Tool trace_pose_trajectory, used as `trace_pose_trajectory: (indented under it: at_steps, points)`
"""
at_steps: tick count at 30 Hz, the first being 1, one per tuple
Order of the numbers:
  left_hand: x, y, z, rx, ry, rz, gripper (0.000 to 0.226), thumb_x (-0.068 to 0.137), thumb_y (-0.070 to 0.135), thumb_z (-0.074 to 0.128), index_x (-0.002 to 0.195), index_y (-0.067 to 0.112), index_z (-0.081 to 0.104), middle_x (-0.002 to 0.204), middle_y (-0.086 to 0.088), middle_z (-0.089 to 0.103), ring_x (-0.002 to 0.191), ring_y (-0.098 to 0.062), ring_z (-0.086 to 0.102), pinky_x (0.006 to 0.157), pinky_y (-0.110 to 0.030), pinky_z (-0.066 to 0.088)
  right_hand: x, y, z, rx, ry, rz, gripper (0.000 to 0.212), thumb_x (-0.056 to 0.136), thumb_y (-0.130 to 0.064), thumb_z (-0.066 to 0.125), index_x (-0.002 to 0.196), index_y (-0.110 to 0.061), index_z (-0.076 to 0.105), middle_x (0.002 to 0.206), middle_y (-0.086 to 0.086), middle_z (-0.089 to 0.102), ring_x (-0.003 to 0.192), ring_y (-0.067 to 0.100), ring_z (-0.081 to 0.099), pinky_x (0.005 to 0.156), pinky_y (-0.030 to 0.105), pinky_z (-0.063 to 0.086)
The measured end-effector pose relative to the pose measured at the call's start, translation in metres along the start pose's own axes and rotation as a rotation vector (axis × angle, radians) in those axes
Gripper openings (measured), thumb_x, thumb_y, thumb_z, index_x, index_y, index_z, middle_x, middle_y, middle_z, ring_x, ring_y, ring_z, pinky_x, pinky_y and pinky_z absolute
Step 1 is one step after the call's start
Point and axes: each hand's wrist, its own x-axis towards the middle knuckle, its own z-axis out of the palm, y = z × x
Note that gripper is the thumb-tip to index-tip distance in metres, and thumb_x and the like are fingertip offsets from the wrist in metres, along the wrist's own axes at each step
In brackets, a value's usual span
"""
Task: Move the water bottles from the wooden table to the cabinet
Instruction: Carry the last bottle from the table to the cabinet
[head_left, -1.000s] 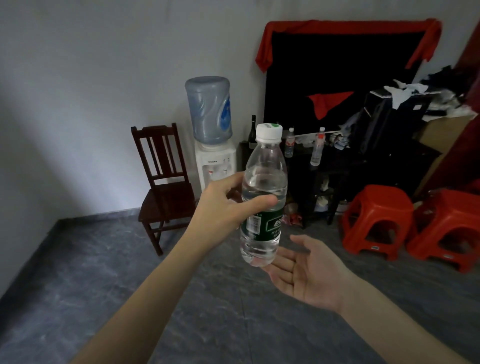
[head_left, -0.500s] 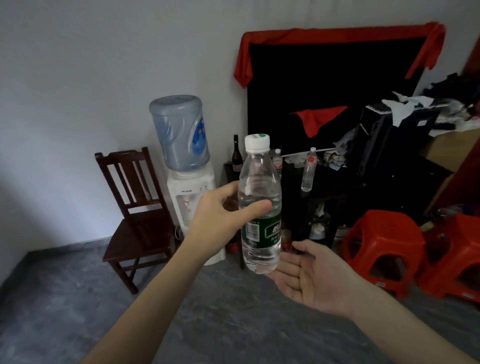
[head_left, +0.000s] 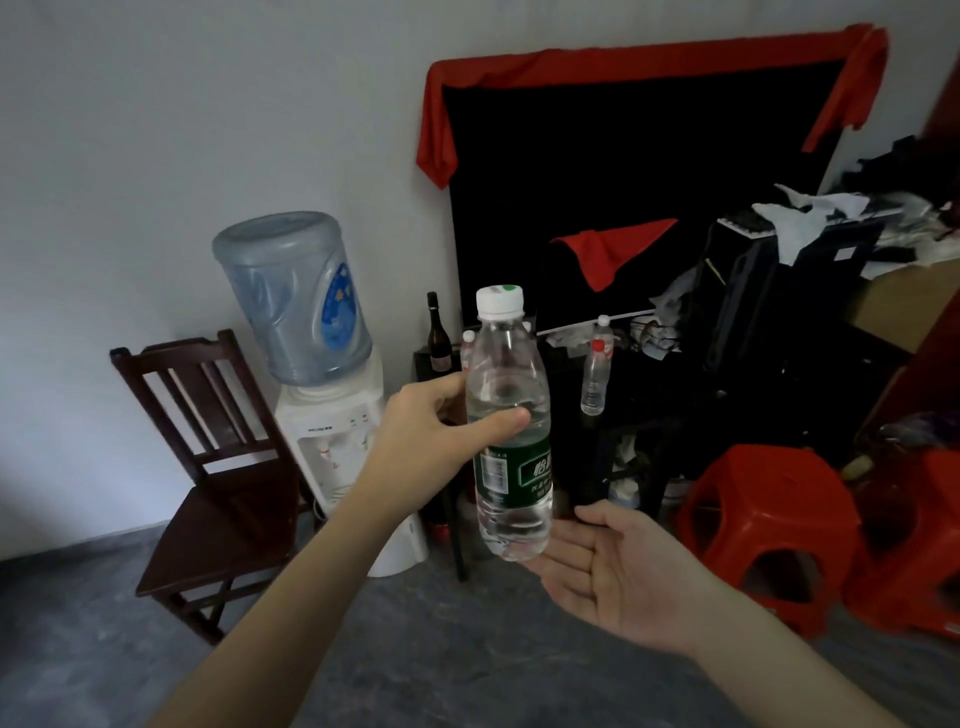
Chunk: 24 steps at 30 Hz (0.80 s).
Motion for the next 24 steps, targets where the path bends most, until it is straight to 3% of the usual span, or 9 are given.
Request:
trace_pose_trajectory:
  at_steps: [7, 11, 16, 19, 24]
  points:
    - [0.107, -0.035, 0.006, 0.045, -0.037, 0.06, 0.025, 0.082, 0.024, 0.083, 0.106, 0.027, 0.078, 0.098, 0.012, 0.081, 0.095, -0.004, 0.075, 0.083, -0.02, 0.058, 0.069, -0.084, -0.022, -0.033, 0.055, 0.0, 0.046, 0.097, -0.03, 0.041, 0.127, -0.003, 0.064, 0.125, 0.014, 0.069, 0.115, 0.025, 0.067, 0.084, 0.033, 0.052]
    - [0.177, -0.055, 0.007, 0.067, -0.019, 0.073, 0.025, 0.08, 0.032, 0.083, 0.104, 0.031, 0.077, 0.096, 0.014, 0.08, 0.091, -0.003, 0.075, 0.079, -0.016, 0.057, 0.114, -0.142, -0.027, -0.04, 0.09, 0.009, 0.045, 0.097, -0.028, 0.041, 0.127, -0.002, 0.064, 0.123, 0.015, 0.07, 0.101, 0.024, 0.073, 0.08, 0.032, 0.054]
    - [0.251, -0.074, 0.012, 0.055, -0.039, 0.065, 0.029, 0.08, 0.031, 0.083, 0.108, 0.025, 0.078, 0.098, 0.012, 0.08, 0.095, -0.004, 0.075, 0.085, -0.022, 0.058, 0.157, -0.199, -0.036, -0.009, 0.134, -0.006, 0.045, 0.095, -0.027, 0.043, 0.125, -0.002, 0.065, 0.12, 0.014, 0.071, 0.097, 0.023, 0.074, 0.077, 0.033, 0.053]
    - [0.283, -0.084, 0.017, 0.049, -0.063, 0.052, 0.031, 0.08, 0.032, 0.084, 0.11, 0.025, 0.077, 0.1, 0.013, 0.08, 0.097, -0.004, 0.075, 0.088, -0.025, 0.058, 0.178, -0.224, -0.046, 0.002, 0.134, 0.014, 0.046, 0.095, -0.028, 0.044, 0.127, -0.002, 0.064, 0.123, 0.014, 0.07, 0.103, 0.023, 0.072, 0.071, 0.031, 0.056]
    - [0.33, -0.112, 0.018, 0.065, -0.033, 0.007, 0.028, 0.08, 0.032, 0.083, 0.107, 0.026, 0.078, 0.099, 0.012, 0.08, 0.096, -0.005, 0.075, 0.09, -0.031, 0.059, 0.218, -0.263, -0.064, 0.0, 0.139, 0.038, 0.047, 0.097, -0.029, 0.043, 0.127, 0.0, 0.063, 0.125, 0.017, 0.068, 0.118, 0.028, 0.065, 0.082, 0.034, 0.051]
